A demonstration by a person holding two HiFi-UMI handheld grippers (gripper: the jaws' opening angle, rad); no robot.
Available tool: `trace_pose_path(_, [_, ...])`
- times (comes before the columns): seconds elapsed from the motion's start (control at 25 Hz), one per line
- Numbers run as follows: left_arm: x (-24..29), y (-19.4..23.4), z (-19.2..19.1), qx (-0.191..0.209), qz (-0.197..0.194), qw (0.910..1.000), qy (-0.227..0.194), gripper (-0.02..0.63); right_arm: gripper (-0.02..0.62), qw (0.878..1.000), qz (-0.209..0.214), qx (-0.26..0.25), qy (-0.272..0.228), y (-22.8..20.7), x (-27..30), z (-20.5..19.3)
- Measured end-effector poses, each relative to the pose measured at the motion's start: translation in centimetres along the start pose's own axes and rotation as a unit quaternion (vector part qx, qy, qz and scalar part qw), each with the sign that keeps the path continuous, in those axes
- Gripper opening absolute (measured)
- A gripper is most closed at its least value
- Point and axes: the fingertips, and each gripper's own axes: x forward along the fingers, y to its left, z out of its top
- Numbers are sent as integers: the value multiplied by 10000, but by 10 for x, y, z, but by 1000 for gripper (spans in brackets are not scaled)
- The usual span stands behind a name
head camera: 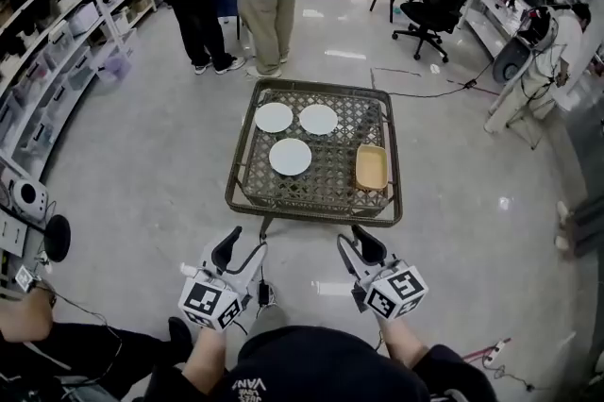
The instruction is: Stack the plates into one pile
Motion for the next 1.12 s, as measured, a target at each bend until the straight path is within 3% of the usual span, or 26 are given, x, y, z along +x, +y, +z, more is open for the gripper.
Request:
trace_pose_path(0.28, [15,103,20,107,-257,9996,58,236,144,9988,-463,107,-147,8,92,10])
trace_pose_path(0.52, [29,163,23,146,-572,9981,168,236,144,9962,-828,177,-210,9,145,14])
trace_pose_path(0.84, [63,193,-3,-78,-829,9957,395,236,147,9932,-1116,310,-67,-12,178,3])
trace_pose_path(1.12, [98,211,-35,-313,-858,9932,729,236,150,9933,-1055,384,262,-45,218,-14])
